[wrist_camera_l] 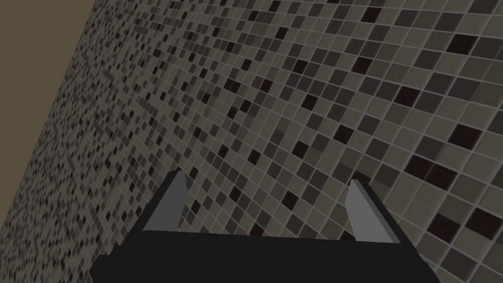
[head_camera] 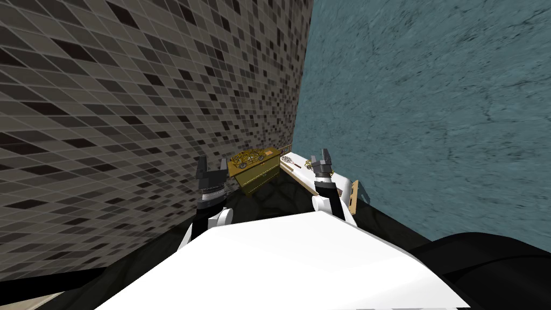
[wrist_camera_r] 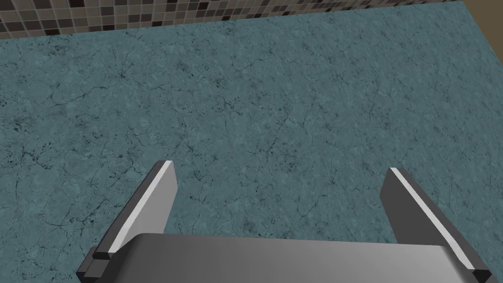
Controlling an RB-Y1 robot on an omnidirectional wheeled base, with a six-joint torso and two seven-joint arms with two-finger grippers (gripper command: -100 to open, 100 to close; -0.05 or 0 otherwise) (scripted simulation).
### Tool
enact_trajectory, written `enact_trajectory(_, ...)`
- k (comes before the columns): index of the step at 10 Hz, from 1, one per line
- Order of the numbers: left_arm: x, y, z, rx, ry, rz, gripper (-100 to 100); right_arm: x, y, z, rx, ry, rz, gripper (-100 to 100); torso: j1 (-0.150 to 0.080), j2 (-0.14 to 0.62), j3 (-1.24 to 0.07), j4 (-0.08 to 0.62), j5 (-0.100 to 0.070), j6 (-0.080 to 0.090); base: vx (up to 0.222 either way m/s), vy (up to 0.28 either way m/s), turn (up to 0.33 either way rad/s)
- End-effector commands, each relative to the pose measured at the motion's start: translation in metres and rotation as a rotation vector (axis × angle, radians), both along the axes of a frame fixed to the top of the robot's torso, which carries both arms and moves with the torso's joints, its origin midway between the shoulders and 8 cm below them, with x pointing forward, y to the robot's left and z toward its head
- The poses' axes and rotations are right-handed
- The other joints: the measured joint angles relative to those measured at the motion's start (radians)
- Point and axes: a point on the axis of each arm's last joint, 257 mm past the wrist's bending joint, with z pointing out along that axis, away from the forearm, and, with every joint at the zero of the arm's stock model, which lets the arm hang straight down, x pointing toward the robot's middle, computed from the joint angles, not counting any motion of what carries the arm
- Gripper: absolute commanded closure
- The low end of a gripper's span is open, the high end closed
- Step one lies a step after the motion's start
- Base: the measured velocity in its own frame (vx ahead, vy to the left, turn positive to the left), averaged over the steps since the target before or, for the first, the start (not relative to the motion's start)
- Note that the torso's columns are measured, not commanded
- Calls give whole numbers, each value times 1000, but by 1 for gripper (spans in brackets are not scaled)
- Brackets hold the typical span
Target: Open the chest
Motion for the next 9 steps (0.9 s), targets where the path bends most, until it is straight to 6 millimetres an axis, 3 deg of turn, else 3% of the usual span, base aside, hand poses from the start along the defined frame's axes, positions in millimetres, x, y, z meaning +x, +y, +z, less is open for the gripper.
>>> enact_trajectory(1, 0, 0, 0, 0, 0, 0, 0, 0, 0, 0, 0, 0, 0, 0, 0, 40, -82, 41, 0, 0, 0, 0, 0)
enact_trajectory(9, 0, 0, 0, 0, 0, 0, 0, 0, 0, 0, 0, 0, 0, 0, 0, 618, -1234, 617, 0, 0, 0, 0, 0)
